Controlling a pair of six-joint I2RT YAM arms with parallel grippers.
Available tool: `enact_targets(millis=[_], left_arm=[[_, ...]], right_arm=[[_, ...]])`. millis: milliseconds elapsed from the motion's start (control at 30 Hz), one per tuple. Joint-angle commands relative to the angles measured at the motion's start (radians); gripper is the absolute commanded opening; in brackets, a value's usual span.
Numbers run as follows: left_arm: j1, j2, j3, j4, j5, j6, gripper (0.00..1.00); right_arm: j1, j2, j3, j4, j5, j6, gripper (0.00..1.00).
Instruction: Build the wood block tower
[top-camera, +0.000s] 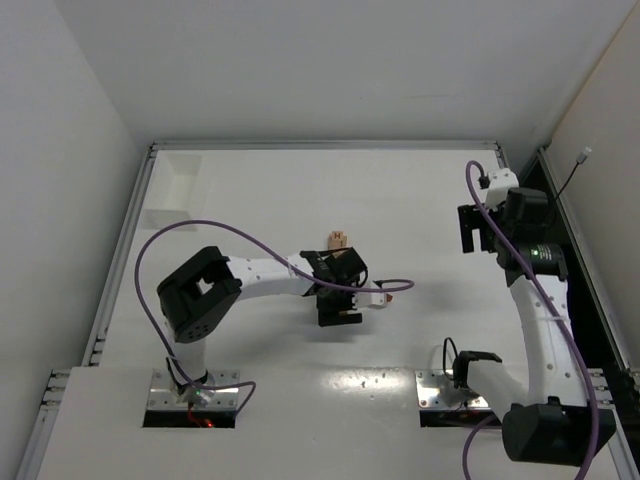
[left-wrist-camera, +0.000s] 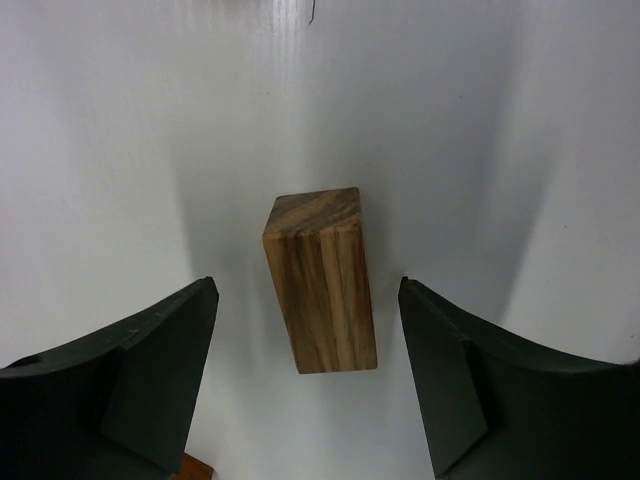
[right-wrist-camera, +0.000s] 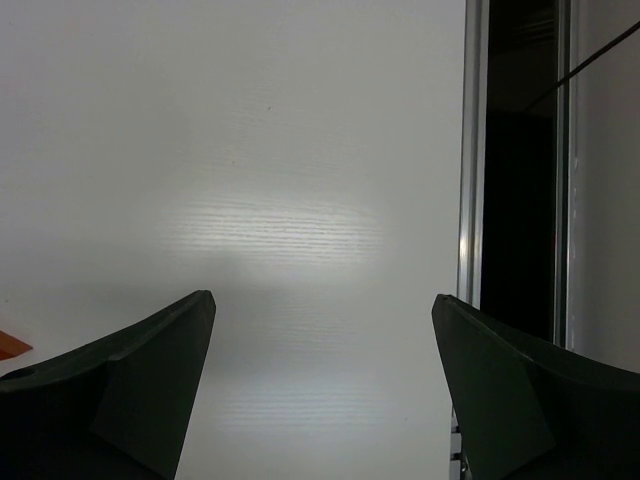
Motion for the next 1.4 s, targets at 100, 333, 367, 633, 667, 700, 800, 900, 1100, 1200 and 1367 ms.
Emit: enact_targets(millis=[100, 333, 367, 633, 667, 700, 800, 900, 1100, 1200, 1367], left_arm=[[-0.002, 0.005, 0.037, 0.066, 0.023, 0.030, 0.54], [0.017, -0.060, 0.089, 0.023, -0.022, -0.039, 0.00], [0.017, -0.076, 0.103, 0.009, -0.037, -0.077, 0.00], [0.072, -0.174, 0.361, -0.130, -0.441, -0.565, 0.00], [0.084, -0.174, 0.384, -0.170, -0.474, -0.606, 0.00], [0.093, -0.162, 0.408, -0.187, -0.505, -0.678, 0.00], [0.130, -0.087, 0.514, -0.265, -0.537, -0.732, 0.00], [0.196, 0.017, 0.668, -0.392, -0.508, -0.809, 0.00], [0.310, 0.186, 0.840, -0.443, -0.277, -0.883, 0.00], [0.330, 0.220, 0.878, -0.443, -0.205, -0.892, 0.00], [0.339, 0.258, 0.887, -0.443, -0.172, -0.892, 0.00]], right_arm=[[-0.025, -0.033, -0.005, -0.004, -0.010, 0.013, 0.87], [-0.025, -0.024, -0.024, 0.029, -0.050, 0.051, 0.85], [-0.025, 0.001, -0.024, 0.041, -0.062, 0.061, 0.84], [-0.034, 0.096, -0.024, 0.101, -0.182, 0.211, 0.81], [-0.034, 0.096, -0.024, 0.101, -0.197, 0.231, 0.81], [-0.044, 0.113, -0.024, 0.101, -0.211, 0.267, 0.81], [-0.054, 0.137, -0.015, 0.101, -0.265, 0.303, 0.79], [-0.054, 0.146, -0.002, 0.101, -0.277, 0.326, 0.77], [-0.054, 0.156, 0.007, 0.101, -0.286, 0.337, 0.77], [-0.063, 0.147, 0.007, 0.101, -0.286, 0.346, 0.77], [-0.081, 0.137, -0.002, 0.101, -0.295, 0.364, 0.77]])
